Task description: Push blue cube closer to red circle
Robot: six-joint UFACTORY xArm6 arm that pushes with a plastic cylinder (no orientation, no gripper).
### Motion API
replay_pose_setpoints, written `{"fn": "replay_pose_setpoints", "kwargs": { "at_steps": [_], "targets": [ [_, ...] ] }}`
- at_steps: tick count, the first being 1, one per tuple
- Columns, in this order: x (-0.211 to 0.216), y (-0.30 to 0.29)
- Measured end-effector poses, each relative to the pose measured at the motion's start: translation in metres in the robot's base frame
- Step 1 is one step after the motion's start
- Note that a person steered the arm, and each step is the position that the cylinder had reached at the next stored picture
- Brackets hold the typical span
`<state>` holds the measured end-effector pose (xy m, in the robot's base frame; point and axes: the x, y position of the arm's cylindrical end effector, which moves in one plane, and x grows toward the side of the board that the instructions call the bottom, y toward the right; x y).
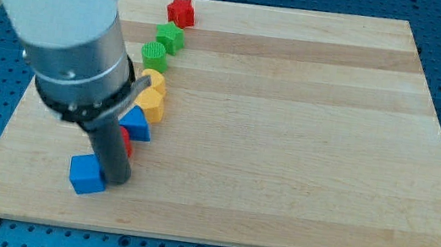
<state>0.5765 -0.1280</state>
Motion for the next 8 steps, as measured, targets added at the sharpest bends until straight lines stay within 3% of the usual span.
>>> {"fn": "replay_pose_setpoints", "kwargs": {
  "at_steps": [1, 3, 4, 6, 7, 8],
  "targets": [
    [0.042, 0.013],
    [0.04, -0.153],
    [0.011, -0.139],
    [0.005, -0.034],
    [0.006, -0.043],
    [-0.015, -0.11]
  ]
}}
